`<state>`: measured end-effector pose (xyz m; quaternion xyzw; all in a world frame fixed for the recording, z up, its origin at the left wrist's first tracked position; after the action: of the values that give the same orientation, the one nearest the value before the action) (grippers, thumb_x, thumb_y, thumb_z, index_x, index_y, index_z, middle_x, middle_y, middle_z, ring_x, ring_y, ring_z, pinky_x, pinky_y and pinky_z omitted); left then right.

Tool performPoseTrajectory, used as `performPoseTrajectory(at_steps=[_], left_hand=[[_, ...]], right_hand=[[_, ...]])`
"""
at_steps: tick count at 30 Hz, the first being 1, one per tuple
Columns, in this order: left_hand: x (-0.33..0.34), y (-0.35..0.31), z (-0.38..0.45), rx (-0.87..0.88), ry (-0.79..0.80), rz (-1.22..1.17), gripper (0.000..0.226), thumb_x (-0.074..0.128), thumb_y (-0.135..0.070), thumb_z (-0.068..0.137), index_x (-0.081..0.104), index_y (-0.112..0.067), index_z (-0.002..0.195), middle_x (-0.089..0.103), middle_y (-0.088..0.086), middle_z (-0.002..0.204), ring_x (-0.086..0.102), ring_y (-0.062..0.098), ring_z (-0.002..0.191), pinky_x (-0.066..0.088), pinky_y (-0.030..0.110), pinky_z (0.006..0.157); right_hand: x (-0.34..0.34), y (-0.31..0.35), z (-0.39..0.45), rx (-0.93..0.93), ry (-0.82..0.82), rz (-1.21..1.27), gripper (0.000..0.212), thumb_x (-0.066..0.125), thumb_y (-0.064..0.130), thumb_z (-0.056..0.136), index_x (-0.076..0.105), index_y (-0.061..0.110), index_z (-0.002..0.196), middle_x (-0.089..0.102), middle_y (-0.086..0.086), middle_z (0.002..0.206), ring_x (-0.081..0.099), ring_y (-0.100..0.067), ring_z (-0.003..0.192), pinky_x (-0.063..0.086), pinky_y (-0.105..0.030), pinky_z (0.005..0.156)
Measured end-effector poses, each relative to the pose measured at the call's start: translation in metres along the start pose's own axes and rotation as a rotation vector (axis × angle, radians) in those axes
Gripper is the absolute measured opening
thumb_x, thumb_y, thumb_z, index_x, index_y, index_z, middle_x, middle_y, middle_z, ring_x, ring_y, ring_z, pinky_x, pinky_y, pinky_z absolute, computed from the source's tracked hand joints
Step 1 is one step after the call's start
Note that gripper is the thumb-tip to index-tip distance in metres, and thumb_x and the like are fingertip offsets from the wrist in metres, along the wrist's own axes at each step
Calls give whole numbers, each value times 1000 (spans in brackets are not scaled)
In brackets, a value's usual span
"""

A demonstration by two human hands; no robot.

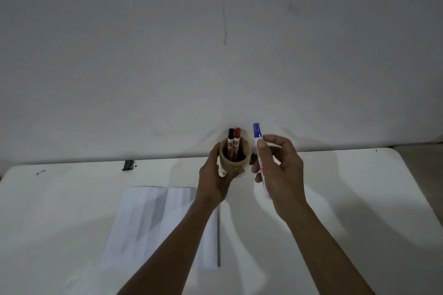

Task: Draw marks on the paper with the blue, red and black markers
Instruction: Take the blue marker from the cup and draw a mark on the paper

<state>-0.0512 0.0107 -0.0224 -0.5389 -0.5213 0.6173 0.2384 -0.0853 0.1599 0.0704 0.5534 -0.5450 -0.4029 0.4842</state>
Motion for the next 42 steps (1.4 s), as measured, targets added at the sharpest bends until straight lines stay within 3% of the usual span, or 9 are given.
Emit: performPoseTrajectory(at_steps=[4, 6, 8, 11, 16, 24, 31, 36, 42], left_hand=[[-19, 1, -9, -57, -57, 123, 88, 78, -24, 83, 25, -16, 154, 43, 6, 155, 41, 21, 142, 42, 45, 114], [-39, -2, -22, -26, -131, 129, 71, 71, -20, 90, 34, -15, 150, 47, 6, 152, 46, 20, 138, 48, 42, 109], [-63, -8, -36, 36, -168, 115, 54, 65, -17, 93, 45, -18, 144, 55, 1, 144, 54, 15, 129, 53, 27, 95], [-100, -20, -56, 141, -60, 72, 44, 59, -16, 97, 52, -27, 139, 58, -12, 138, 56, 2, 123, 54, 14, 86], [-154, -18, -87, 310, 117, 239, 30, 61, -15, 95, 66, -27, 122, 66, -15, 125, 61, 2, 114, 54, 17, 89], [-227, 24, -120, 344, -38, 194, 19, 74, -14, 86, 73, -16, 105, 71, -6, 97, 66, 10, 84, 54, 16, 72], [-278, 43, -137, 323, -114, 107, 18, 69, -12, 90, 72, -9, 108, 68, -5, 92, 69, 7, 72, 50, 9, 67], [-298, 52, -142, 297, -101, 110, 12, 70, -18, 90, 74, -13, 100, 69, -5, 83, 68, 8, 67, 47, 7, 65], [-299, 68, -148, 290, -43, 174, 11, 71, -23, 90, 74, -13, 93, 69, 1, 74, 65, 12, 63, 51, 23, 63]], right_hand=[[0, -24, -20, 108, 99, -73, 22, 70, 4, 93, 69, 18, 110, 72, 0, 97, 72, -12, 66, 58, -21, 62], [2, -30, -33, 132, 145, -105, 26, 69, 1, 92, 70, 19, 110, 71, 5, 95, 75, -16, 70, 59, -21, 63], [8, -32, -46, 137, 182, -181, 20, 70, 6, 93, 72, 18, 109, 72, 4, 97, 77, -18, 72, 59, -23, 60], [22, -34, -62, 128, 216, -315, 12, 73, 15, 92, 74, 18, 104, 75, 1, 97, 76, -16, 67, 56, -26, 51], [58, -24, -91, 95, 282, -355, 6, 79, 15, 87, 76, 12, 92, 79, -1, 87, 77, -20, 65, 51, -27, 48], [125, -24, -135, 178, 263, 11, 15, 76, 0, 86, 72, 1, 100, 77, -22, 91, 76, -28, 71, 58, -27, 63], [187, -46, -175, 369, 185, 414, 36, 79, 7, 70, 70, 2, 104, 75, -16, 84, 71, -22, 65, 59, -23, 61], [217, -62, -186, 430, 153, 625, 18, 70, 3, 83, 73, 3, 101, 74, -6, 80, 71, -14, 66, 60, -19, 63], [234, -67, -183, 267, 248, 153, 10, 69, 14, 94, 70, 5, 98, 76, -11, 85, 71, -21, 77, 56, -31, 70]])
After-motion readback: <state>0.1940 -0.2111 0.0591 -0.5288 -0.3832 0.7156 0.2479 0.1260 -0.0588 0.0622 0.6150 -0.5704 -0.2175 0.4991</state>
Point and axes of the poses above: each hand's wrist, its own z-axis towards the middle knuckle, its own x-axis out of the palm, y = z × x, the point moved 2 cm from there along z, towards the middle knuckle
